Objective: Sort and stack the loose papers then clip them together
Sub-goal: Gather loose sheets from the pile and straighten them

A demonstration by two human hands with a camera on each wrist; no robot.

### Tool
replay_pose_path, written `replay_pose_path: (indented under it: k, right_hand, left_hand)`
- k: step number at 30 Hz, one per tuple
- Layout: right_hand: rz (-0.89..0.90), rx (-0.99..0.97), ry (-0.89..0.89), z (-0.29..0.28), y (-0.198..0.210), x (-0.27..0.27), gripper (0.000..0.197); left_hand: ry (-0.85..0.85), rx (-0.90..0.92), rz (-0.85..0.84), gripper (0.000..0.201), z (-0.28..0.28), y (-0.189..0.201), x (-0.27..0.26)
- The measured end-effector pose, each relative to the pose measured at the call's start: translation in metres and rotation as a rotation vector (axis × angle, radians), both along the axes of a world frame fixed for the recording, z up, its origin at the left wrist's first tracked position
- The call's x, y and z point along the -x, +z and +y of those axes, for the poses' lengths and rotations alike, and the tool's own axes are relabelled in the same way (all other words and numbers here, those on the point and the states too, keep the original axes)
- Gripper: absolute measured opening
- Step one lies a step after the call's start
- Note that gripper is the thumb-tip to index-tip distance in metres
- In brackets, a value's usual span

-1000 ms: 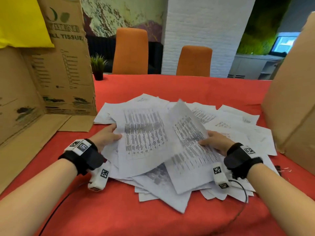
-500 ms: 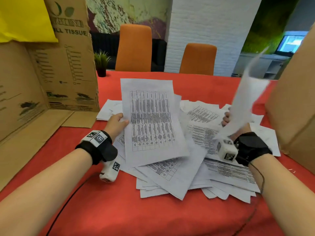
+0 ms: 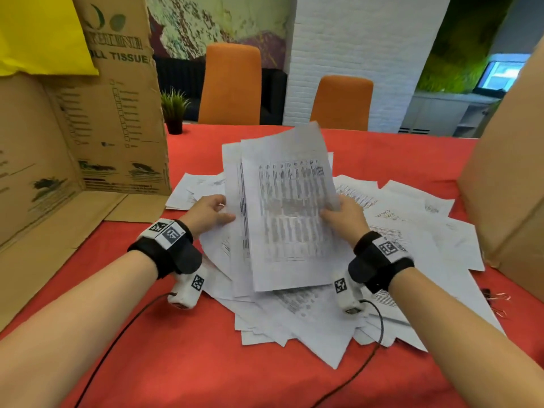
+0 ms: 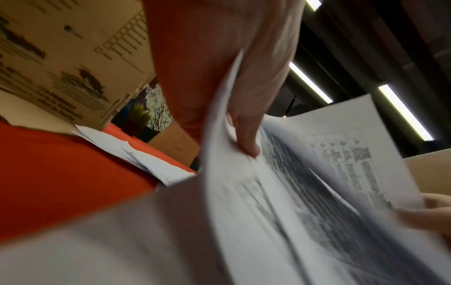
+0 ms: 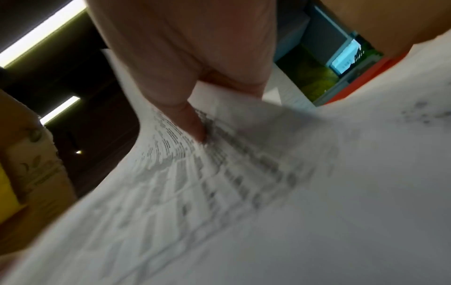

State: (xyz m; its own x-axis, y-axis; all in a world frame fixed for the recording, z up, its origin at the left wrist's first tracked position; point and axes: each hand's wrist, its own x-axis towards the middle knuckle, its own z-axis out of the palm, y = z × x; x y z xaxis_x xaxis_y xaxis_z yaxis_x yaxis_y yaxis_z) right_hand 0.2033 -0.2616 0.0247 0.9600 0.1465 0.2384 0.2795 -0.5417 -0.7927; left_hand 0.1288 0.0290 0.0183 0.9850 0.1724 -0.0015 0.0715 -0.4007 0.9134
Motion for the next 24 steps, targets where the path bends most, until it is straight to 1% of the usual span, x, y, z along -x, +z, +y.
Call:
replay_pose_path:
  k: [1,2,3,4,6,8,9,11,13,15,17,19,20,21,22,23,24]
  right_hand:
    - [-0.034,0.023,-0.068,-0.006,0.001,-0.006,0.002]
    - [-0.029,0.027,-0.102,-0.014,0.001,-0.013,0.005]
    - [0.026,-0.012,-0.077,-0.022,0.002,-0.018,0.006]
    - [0.108,-0.071,-0.009,-0.029,-0.001,-0.022,0.008]
    - [0.224,-0.128,0.092,-0.037,-0.009,-0.023,0.023]
    - [0.263,-0.119,0.102,-0.034,-0.019,-0.021,0.034]
    - [0.25,-0.138,0.086,-0.029,-0.025,-0.021,0.037]
    - [0.204,-0.211,0.027,-0.018,-0.032,-0.022,0.037]
    - [0.145,-0.256,-0.059,-0.012,-0.03,-0.022,0.029]
    - [0.072,-0.218,-0.142,-0.014,-0.023,-0.022,0.019]
    - [0.025,-0.18,-0.199,-0.026,-0.016,-0.026,0.019]
    - [0.013,-0.18,-0.187,-0.042,-0.008,-0.032,0.021]
    - [0.012,-0.197,-0.156,-0.051,-0.004,-0.033,0.021]
    - [0.013,-0.233,-0.126,-0.059,0.001,-0.033,0.021]
    - [0.018,-0.292,-0.098,-0.065,0.008,-0.033,0.024]
    - [0.027,-0.368,-0.069,-0.072,0.014,-0.034,0.025]
    - [0.035,-0.434,-0.049,-0.078,0.02,-0.034,0.024]
  left_hand:
    - [-0.04,-0.037,0.037,0.025,0.004,0.0,0.003]
    - [-0.072,-0.084,0.062,0.031,0.01,-0.003,0.002]
    - [-0.101,-0.117,0.077,0.033,0.014,-0.004,0.003]
    - [-0.112,-0.124,0.082,0.03,0.017,-0.006,0.003]
    - [-0.108,-0.042,0.042,0.017,0.018,-0.008,0.001]
    - [-0.108,0.043,0.006,0.023,0.013,-0.009,0.001]
    - [-0.123,0.051,0.0,0.026,0.009,-0.009,0.0]
    - [-0.172,-0.002,-0.008,0.027,-0.001,-0.009,-0.002]
    - [-0.249,-0.096,0.008,0.032,-0.007,-0.004,0.001]
    - [-0.3,-0.133,0.07,0.041,-0.004,0.002,0.003]
    - [-0.31,-0.177,0.106,0.041,0.005,0.006,0.003]
    - [-0.238,-0.341,0.076,0.035,0.015,0.008,0.0]
    - [-0.174,-0.435,0.047,0.032,0.019,0.008,-0.002]
    - [-0.107,-0.488,0.018,0.029,0.022,0.007,-0.003]
    - [-0.054,-0.503,-0.022,0.024,0.024,0.007,-0.004]
    - [-0.021,-0.516,-0.054,0.014,0.024,0.007,-0.004]
    - [0.009,-0.525,-0.083,0.012,0.025,0.008,-0.006]
